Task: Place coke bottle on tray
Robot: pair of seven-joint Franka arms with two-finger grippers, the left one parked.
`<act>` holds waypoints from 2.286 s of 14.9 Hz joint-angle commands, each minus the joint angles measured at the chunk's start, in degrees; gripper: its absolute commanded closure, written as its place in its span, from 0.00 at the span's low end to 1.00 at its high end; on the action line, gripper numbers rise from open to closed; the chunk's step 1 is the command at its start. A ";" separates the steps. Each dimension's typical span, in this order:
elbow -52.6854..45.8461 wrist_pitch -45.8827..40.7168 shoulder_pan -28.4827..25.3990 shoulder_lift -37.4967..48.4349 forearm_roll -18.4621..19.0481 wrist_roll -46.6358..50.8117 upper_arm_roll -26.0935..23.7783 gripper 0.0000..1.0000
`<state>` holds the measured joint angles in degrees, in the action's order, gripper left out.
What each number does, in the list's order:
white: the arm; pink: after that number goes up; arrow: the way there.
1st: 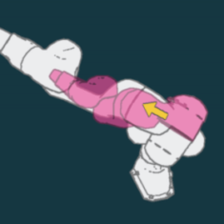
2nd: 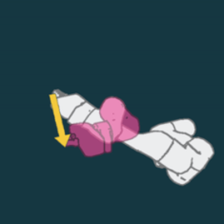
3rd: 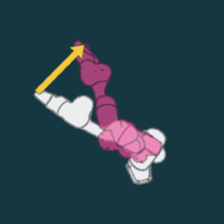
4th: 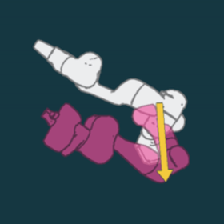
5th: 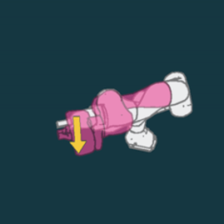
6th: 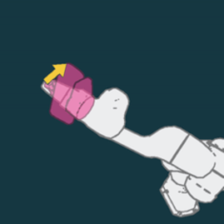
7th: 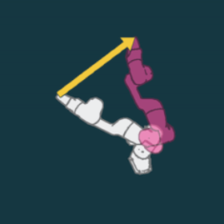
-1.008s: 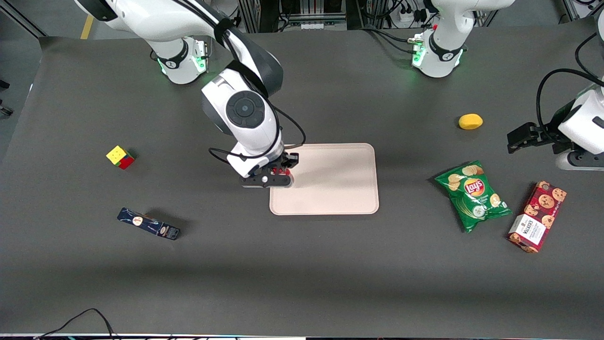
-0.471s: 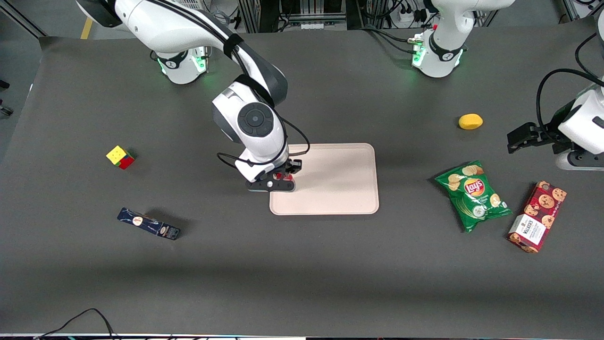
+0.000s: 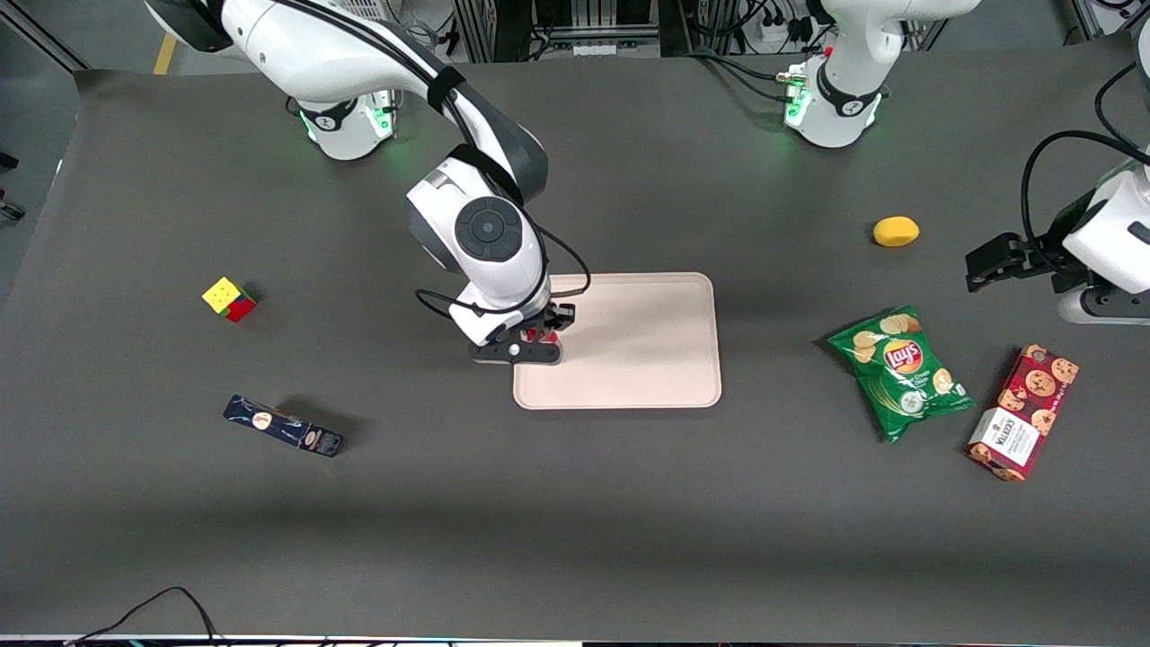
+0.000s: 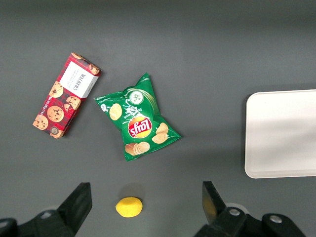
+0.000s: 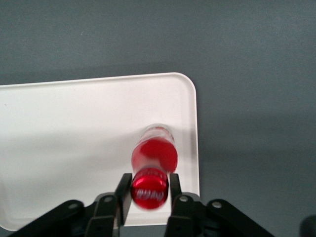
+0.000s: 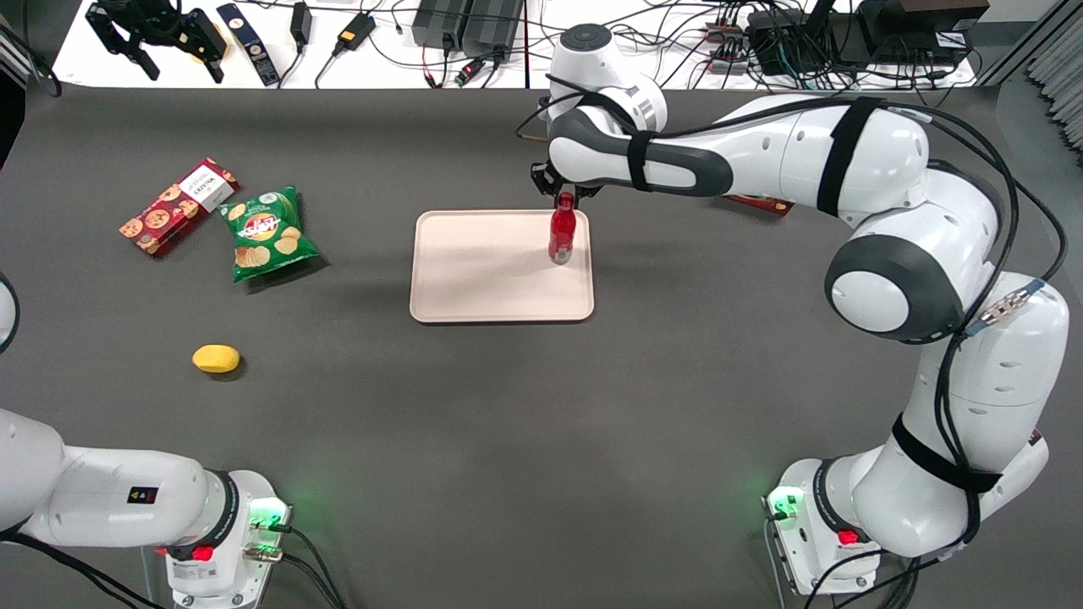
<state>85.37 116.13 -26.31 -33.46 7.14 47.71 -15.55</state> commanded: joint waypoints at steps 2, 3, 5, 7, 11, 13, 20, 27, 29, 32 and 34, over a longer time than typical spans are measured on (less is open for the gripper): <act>0.41 1.11 0.21 0.68 1.39 2.21 -0.53 0.00; 0.32 1.03 0.38 0.94 1.21 2.21 -0.62 0.00; 0.24 0.41 1.70 3.13 0.60 1.87 -0.80 0.00; 0.41 -2.56 4.94 6.73 -0.54 0.73 -1.23 0.00; 1.54 -10.39 11.18 15.16 -4.50 -10.86 -0.28 0.00; 6.01 -11.10 12.95 20.95 -5.29 -15.43 2.17 0.00; 20.79 -13.21 12.95 39.16 -11.09 -36.17 19.92 0.00; 20.63 -16.29 13.04 41.73 -6.63 -44.89 27.59 0.00; 20.27 -16.29 13.04 41.11 -4.86 -44.81 27.59 0.00; 19.05 -15.41 13.04 38.83 -4.77 -44.55 27.59 0.00; 18.17 -15.41 13.04 38.21 -4.85 -44.19 27.59 0.00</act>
